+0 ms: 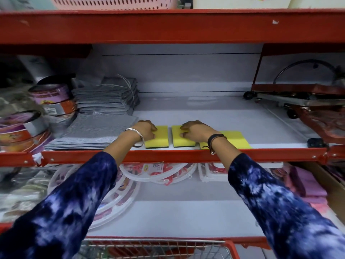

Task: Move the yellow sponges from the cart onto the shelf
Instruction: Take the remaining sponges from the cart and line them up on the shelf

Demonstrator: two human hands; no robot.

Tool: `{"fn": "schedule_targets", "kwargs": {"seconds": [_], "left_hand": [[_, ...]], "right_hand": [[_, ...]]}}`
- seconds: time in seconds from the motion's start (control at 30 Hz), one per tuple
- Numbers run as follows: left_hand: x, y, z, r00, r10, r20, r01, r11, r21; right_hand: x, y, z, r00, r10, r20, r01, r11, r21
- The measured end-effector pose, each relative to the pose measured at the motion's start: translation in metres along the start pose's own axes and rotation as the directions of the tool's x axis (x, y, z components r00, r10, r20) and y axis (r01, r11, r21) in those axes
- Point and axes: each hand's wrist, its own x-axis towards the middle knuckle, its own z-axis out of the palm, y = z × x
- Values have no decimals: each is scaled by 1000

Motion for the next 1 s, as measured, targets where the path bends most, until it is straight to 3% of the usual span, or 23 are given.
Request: {"fn": "schedule_targets", "kwargs": {"seconds": [0.4, 0.77, 1.0], "left_hand": [[-24, 18, 13, 992, 108, -65, -112, 992, -59], [-30, 25, 20, 991, 93, -97, -102, 991, -90], [-38, 28, 15, 995, 67, -71, -74, 992, -105]], "right_hand": [[-42, 2, 8, 997, -6, -74, 4, 1000, -30], [-51, 0, 12, 998, 39, -44, -35, 994, 104], [-61, -8, 18, 999, 38, -19, -37, 998, 60]]}}
